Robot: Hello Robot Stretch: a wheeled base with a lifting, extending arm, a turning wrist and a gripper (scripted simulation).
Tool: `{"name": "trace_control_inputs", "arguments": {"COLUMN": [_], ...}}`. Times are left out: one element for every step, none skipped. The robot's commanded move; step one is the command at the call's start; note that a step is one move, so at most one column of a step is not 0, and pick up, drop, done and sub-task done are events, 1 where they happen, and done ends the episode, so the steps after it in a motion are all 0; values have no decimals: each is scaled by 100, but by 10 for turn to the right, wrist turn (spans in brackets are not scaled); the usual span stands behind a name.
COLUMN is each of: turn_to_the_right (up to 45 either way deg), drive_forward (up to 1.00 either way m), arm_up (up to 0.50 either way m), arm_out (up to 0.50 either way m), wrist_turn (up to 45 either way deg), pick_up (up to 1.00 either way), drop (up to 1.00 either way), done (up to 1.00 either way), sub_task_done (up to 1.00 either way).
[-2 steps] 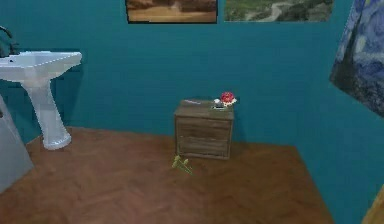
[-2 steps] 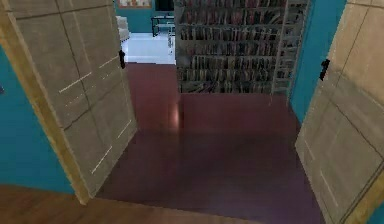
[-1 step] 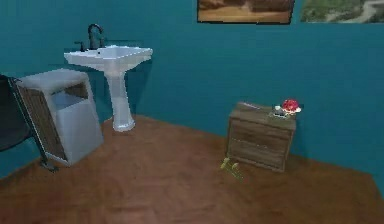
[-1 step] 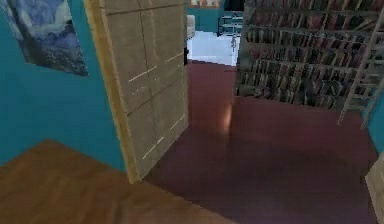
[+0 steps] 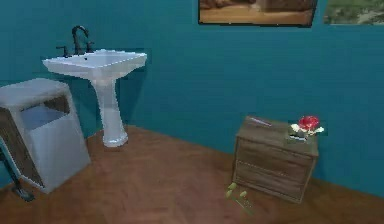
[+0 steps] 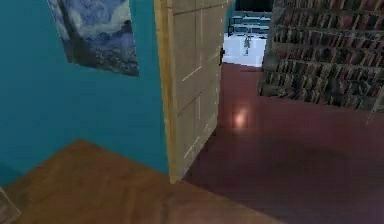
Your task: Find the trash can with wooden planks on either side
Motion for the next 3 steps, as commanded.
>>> {"name": "trace_control_inputs", "arguments": {"turn_to_the_right": [-450,0,0], "drive_forward": [0,100,0], "arm_up": [0,0,0], "arm_out": [0,0,0], "wrist_turn": [0,0,0], "pick_up": [0,0,0], "drop": [0,0,0], "done": [0,0,100], "sub_task_done": [0,0,0]}}
